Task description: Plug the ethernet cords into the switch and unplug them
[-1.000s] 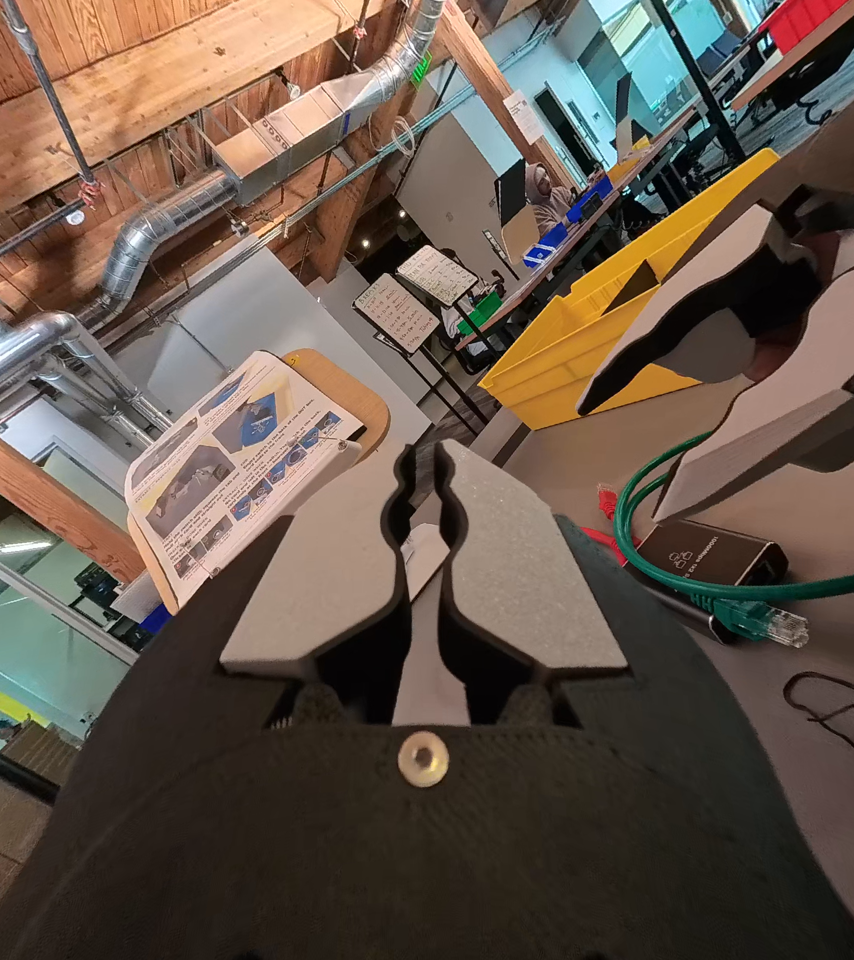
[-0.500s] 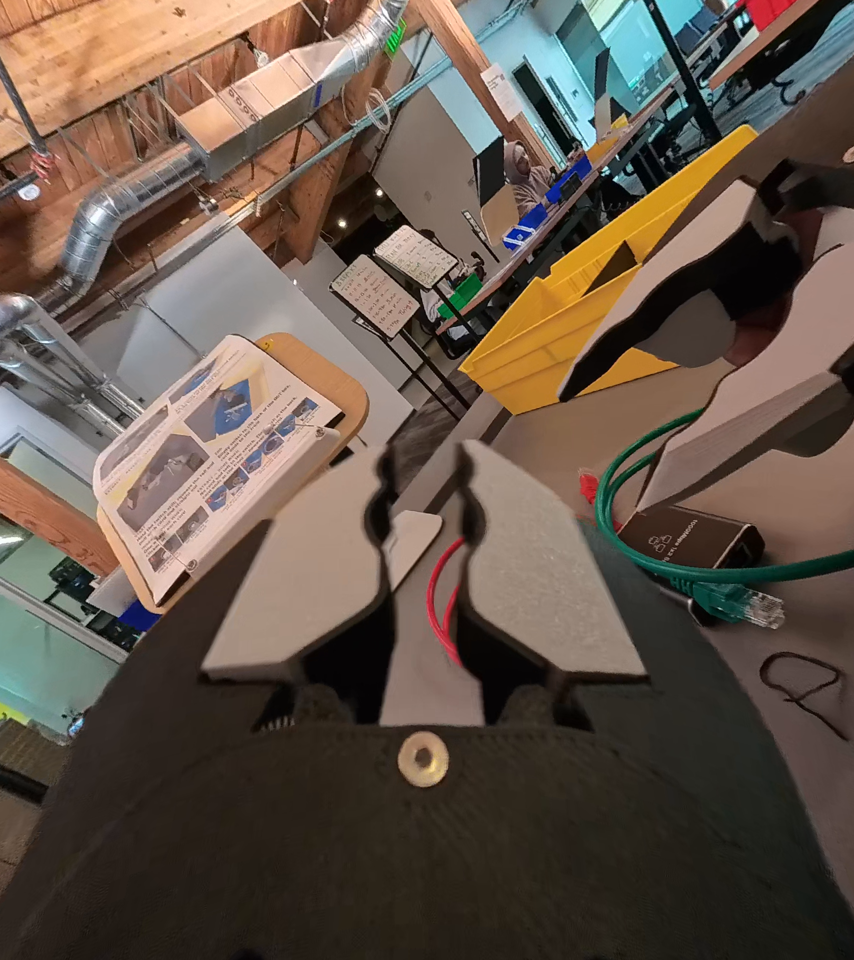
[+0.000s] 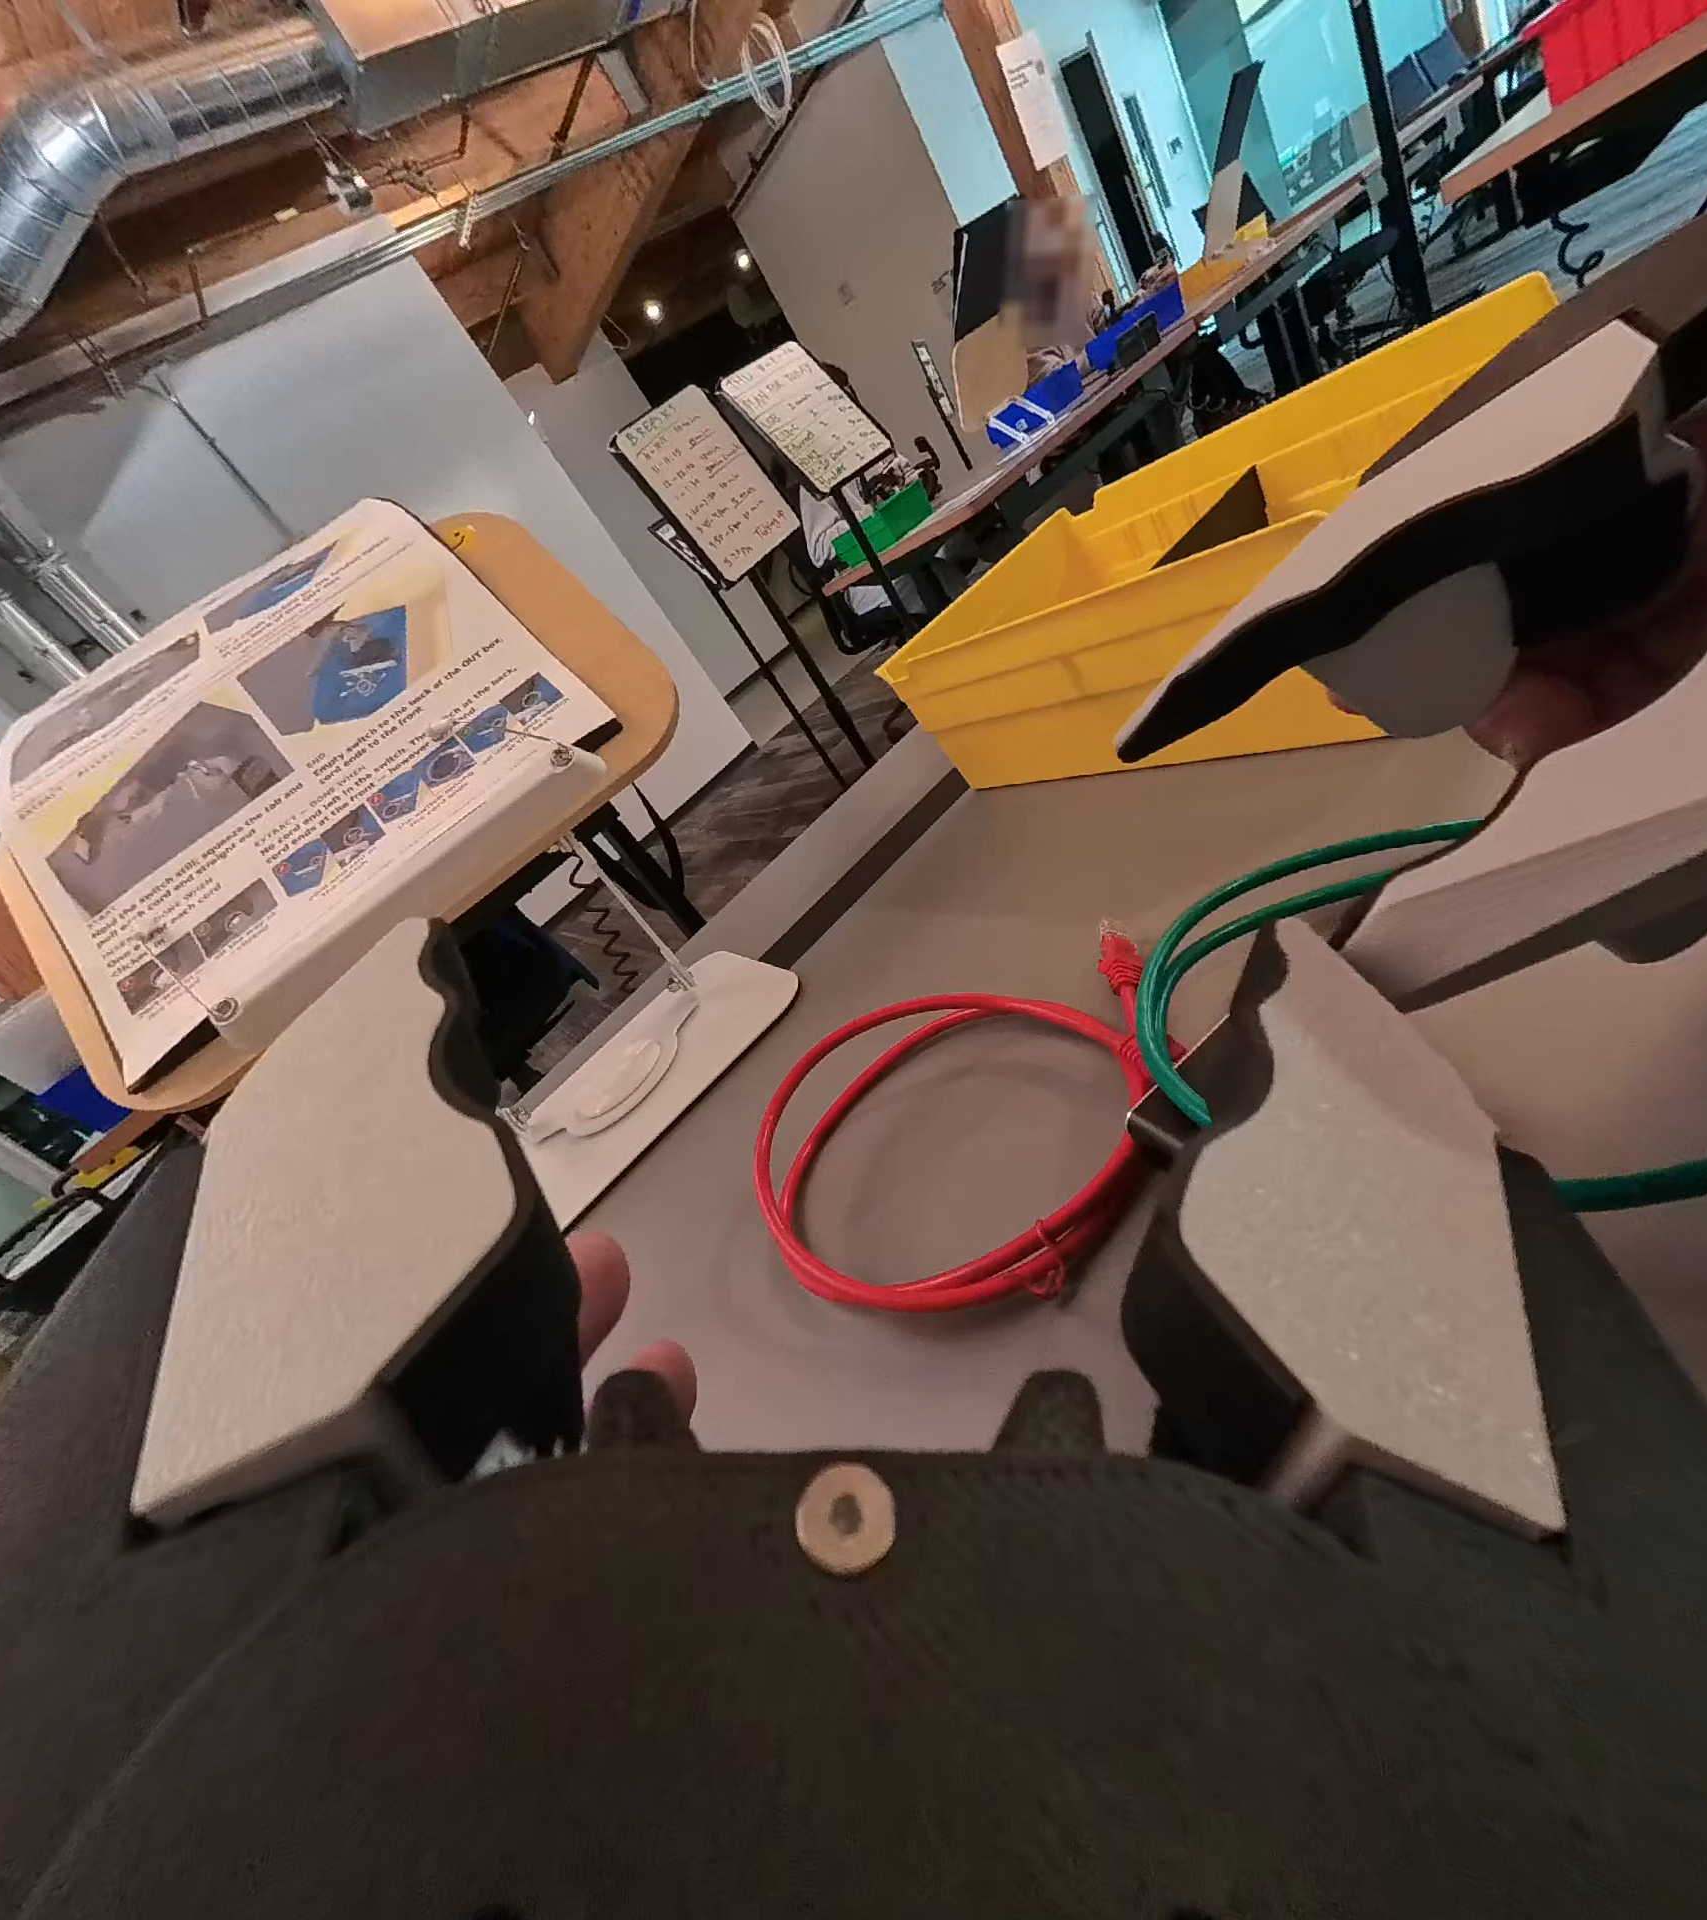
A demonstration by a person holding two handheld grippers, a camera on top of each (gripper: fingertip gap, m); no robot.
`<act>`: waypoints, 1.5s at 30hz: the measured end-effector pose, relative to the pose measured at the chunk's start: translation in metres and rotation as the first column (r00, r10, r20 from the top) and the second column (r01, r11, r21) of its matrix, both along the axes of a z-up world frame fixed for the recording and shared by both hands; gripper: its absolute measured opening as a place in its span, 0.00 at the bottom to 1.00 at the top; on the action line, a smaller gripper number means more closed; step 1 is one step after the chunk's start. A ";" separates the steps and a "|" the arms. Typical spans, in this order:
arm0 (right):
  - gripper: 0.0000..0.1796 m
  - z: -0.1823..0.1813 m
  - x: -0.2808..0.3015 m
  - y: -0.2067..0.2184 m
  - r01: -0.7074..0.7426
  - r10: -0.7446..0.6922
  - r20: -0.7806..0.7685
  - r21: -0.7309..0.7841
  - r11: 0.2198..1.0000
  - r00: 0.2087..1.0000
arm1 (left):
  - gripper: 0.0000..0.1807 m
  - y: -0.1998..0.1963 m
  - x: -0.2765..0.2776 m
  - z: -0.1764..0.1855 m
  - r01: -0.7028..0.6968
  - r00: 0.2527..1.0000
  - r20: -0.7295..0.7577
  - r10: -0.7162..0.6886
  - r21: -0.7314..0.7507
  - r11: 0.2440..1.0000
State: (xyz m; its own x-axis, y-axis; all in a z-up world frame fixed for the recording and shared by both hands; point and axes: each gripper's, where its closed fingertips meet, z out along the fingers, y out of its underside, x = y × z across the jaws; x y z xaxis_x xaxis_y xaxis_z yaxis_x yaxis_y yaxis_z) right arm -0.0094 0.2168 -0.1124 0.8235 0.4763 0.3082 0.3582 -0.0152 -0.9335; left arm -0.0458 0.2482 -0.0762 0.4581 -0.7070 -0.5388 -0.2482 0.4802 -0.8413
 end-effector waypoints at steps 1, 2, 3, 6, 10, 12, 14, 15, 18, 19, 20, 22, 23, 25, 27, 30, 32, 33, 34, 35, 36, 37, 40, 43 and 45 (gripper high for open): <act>0.43 0.000 0.000 0.000 -0.001 0.001 0.000 -0.001 1.000 1.000 | 0.74 0.001 0.000 0.000 -0.001 1.000 0.000 0.001 -0.001 1.000; 0.43 -0.001 0.000 0.000 -0.001 0.001 0.001 -0.002 1.000 1.000 | 0.75 0.001 0.000 -0.001 -0.001 1.000 0.000 0.001 -0.005 1.000; 0.43 -0.001 0.000 0.000 -0.001 0.001 0.003 -0.003 1.000 1.000 | 0.75 0.002 0.000 -0.001 -0.001 1.000 -0.001 0.001 -0.009 1.000; 0.42 -0.002 0.000 0.001 0.001 -0.001 0.013 -0.002 1.000 1.000 | 0.71 0.001 0.001 -0.003 0.008 1.000 -0.018 -0.008 -0.001 1.000; 0.42 -0.001 0.001 0.001 0.006 -0.006 0.004 0.000 1.000 1.000 | 0.22 -0.015 0.003 -0.006 0.078 0.994 -0.090 -0.069 0.095 0.992; 0.42 -0.002 0.002 0.001 0.007 -0.007 0.005 -0.002 1.000 1.000 | 0.05 -0.021 0.003 -0.005 0.097 0.991 -0.102 -0.085 0.122 0.988; 0.42 -0.002 0.001 0.001 0.007 -0.007 0.006 -0.002 1.000 1.000 | 0.04 -0.022 0.003 -0.003 0.097 0.991 -0.099 -0.085 0.127 0.987; 0.42 -0.002 0.001 0.001 0.006 -0.006 0.008 -0.001 1.000 1.000 | 0.04 -0.021 0.003 -0.003 0.094 0.992 -0.097 -0.083 0.122 0.988; 0.41 -0.002 0.001 0.001 0.005 -0.005 0.009 -0.001 1.000 1.000 | 0.04 -0.019 0.002 -0.004 0.090 0.992 -0.095 -0.079 0.117 0.989; 0.41 -0.002 0.001 0.001 0.005 -0.005 0.008 -0.001 1.000 1.000 | 0.04 -0.018 0.002 -0.003 0.088 0.993 -0.093 -0.077 0.118 0.989; 0.41 -0.002 0.001 0.001 0.006 -0.006 0.007 0.000 1.000 1.000 | 0.05 -0.018 0.002 -0.003 0.086 0.993 -0.089 -0.075 0.117 0.989; 0.41 -0.001 0.001 0.001 0.006 -0.006 0.005 0.001 1.000 1.000 | 0.08 -0.018 0.002 -0.004 0.089 0.993 -0.084 -0.080 0.106 0.990; 0.41 -0.001 0.001 0.001 0.006 -0.006 0.004 0.002 1.000 1.000 | 0.17 -0.018 0.003 -0.004 0.092 0.994 -0.068 -0.087 0.087 0.992; 0.41 0.001 0.001 0.001 0.005 -0.005 0.001 0.005 1.000 1.000 | 0.39 -0.016 0.006 -0.006 0.113 0.993 -0.033 -0.113 0.003 0.994; 0.41 0.002 0.002 0.001 0.006 -0.006 -0.001 0.007 1.000 1.000 | 0.43 -0.015 0.009 -0.013 0.129 0.991 -0.038 -0.131 -0.065 0.990; 0.41 0.007 0.007 0.001 0.016 -0.016 -0.015 0.015 1.000 1.000 | 0.29 -0.010 0.005 -0.016 0.132 0.990 -0.034 -0.135 -0.092 0.987; 0.40 0.010 0.014 0.003 0.036 -0.035 -0.027 0.015 0.999 0.999 | 0.29 -0.002 0.002 -0.024 0.106 0.990 -0.075 -0.119 -0.157 0.982; 0.39 0.010 0.019 0.004 0.049 -0.048 -0.030 0.012 0.999 0.998 | 0.29 0.001 0.001 -0.029 0.098 0.988 -0.097 -0.119 -0.199 0.975; 0.37 0.011 0.025 0.005 0.063 -0.062 -0.031 0.011 0.998 0.998 | 0.28 0.002 0.002 -0.037 0.099 0.982 -0.127 -0.137 -0.269 0.958; 0.36 0.011 0.031 0.005 0.075 -0.075 -0.032 0.010 0.997 0.997 | 0.30 0.001 0.003 -0.046 0.097 0.975 -0.154 -0.159 -0.347 0.933; 0.34 0.012 0.038 0.006 0.088 -0.087 -0.036 0.008 0.996 0.996 | 0.31 0.001 0.005 -0.054 0.091 0.970 -0.171 -0.175 -0.409 0.908; 0.32 0.012 0.045 0.007 0.103 -0.102 -0.040 0.002 0.995 0.994 | 0.31 -0.001 0.008 -0.062 0.089 0.962 -0.192 -0.196 -0.460 0.884; 0.28 0.010 0.065 0.009 0.144 -0.146 -0.074 -0.022 0.989 0.987 | 0.32 -0.011 0.018 -0.075 0.087 0.940 -0.226 -0.256 -0.568 0.819; 0.27 0.009 0.076 0.011 0.161 -0.165 -0.116 -0.042 0.986 0.979 | 0.35 -0.018 0.031 -0.084 0.037 0.924 -0.260 -0.280 -0.670 0.742; 0.27 0.008 0.079 0.011 0.162 -0.167 -0.130 -0.050 0.986 0.977 | 0.36 -0.016 0.034 -0.098 -0.043 0.896 -0.348 -0.275 -0.685 0.727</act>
